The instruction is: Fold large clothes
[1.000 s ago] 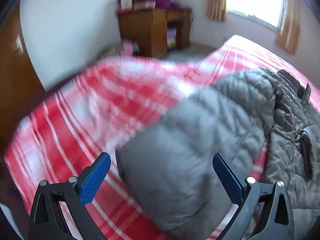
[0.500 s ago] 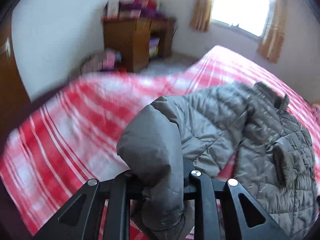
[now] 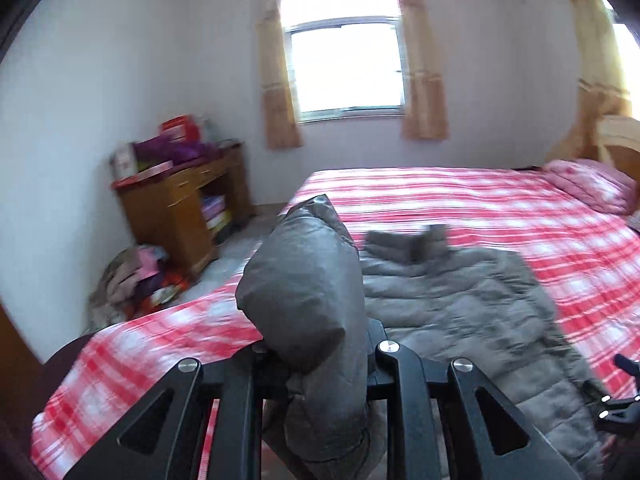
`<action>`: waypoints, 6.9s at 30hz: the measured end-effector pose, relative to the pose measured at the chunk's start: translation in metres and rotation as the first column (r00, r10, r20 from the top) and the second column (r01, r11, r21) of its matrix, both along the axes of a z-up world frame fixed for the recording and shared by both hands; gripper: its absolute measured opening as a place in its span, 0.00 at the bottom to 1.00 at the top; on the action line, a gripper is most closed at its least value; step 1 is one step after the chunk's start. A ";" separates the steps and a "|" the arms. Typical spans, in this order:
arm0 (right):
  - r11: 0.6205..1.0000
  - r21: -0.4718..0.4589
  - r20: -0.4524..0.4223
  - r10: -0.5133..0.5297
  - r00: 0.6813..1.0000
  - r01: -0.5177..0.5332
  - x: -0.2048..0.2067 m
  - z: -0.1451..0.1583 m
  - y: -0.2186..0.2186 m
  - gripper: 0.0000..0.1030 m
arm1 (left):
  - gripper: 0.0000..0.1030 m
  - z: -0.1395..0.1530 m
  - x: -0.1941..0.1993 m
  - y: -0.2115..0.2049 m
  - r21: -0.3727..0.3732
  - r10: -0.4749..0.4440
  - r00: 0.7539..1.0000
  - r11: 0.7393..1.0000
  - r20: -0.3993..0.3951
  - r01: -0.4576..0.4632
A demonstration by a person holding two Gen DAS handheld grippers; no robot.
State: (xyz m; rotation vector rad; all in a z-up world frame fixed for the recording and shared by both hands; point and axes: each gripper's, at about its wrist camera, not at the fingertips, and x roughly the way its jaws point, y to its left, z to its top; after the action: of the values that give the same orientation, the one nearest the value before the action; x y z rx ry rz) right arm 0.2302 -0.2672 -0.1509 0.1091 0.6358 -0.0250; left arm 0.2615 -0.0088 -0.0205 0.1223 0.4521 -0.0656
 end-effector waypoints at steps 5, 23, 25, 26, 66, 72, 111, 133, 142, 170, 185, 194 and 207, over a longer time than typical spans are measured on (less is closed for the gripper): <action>0.999 0.005 -0.009 -0.033 0.999 0.033 -0.004 -0.003 -0.019 1.00 | 0.54 -0.021 0.015 -0.074 0.017 -0.091 0.994 0.996 -0.058 0.092; 0.990 0.111 -0.056 0.092 0.994 -0.085 0.035 0.008 0.006 1.00 | 0.97 -0.126 0.055 0.055 0.114 0.325 0.929 0.944 -0.179 -0.308; 0.984 0.131 -0.075 0.133 0.988 -0.122 0.050 0.007 0.021 1.00 | 0.97 -0.147 0.065 0.069 0.134 0.369 0.903 0.928 -0.219 -0.347; 0.982 0.139 -0.089 0.142 0.986 -0.129 0.056 0.005 0.028 1.00 | 0.97 -0.156 0.071 0.069 0.142 0.379 0.894 0.924 -0.237 -0.354; 0.998 0.051 -0.037 0.023 0.999 -0.021 0.142 0.025 0.074 0.66 | 0.97 -0.146 0.195 -0.008 -0.027 0.212 0.914 0.971 -0.347 -0.236; 0.999 0.046 -0.131 0.015 0.991 -0.009 0.171 -0.026 0.073 0.66 | 0.97 -0.200 0.209 0.004 -0.065 0.198 0.886 0.967 -0.420 -0.247; 0.999 -0.035 -0.219 0.000 0.976 -0.008 0.181 -0.055 0.083 0.70 | 0.99 -0.202 0.211 -0.003 -0.014 0.226 0.876 0.967 -0.426 -0.256; 0.978 -0.186 -0.149 -0.124 0.981 0.096 0.268 -0.031 -0.015 0.86 | 0.99 -0.182 0.311 -0.013 0.049 0.278 0.887 0.959 -0.367 -0.280; 0.986 -0.149 -0.236 -0.114 0.965 0.080 0.272 -0.057 -0.021 0.90 | 0.99 -0.201 0.317 -0.005 0.007 0.273 0.870 0.955 -0.410 -0.296; 0.992 -0.090 -0.255 -0.113 0.960 0.093 0.282 -0.064 -0.029 0.97 | 0.99 -0.206 0.327 0.000 -0.018 0.258 0.865 0.956 -0.430 -0.294; 0.997 -0.070 -0.264 -0.050 0.963 0.033 0.293 -0.019 -0.037 1.00 | 0.99 -0.108 0.343 0.012 -0.034 0.179 0.903 0.977 -0.390 -0.208; 0.994 0.102 -0.275 0.004 0.961 0.025 0.401 0.026 -0.025 1.00 | 0.99 -0.097 0.463 -0.032 -0.128 0.097 0.877 0.976 -0.471 -0.177; 0.980 0.186 -0.395 0.142 0.908 -0.072 0.466 -0.012 -0.004 0.50 | 0.13 -0.151 0.489 -0.058 -0.167 -0.103 0.813 0.986 -0.573 0.007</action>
State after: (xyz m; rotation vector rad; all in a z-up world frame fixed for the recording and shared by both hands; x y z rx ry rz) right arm 0.6959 -0.2717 -0.1625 0.2354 1.0619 0.1161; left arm 0.7508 -0.0669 -0.1715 -0.0475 1.0582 -0.1997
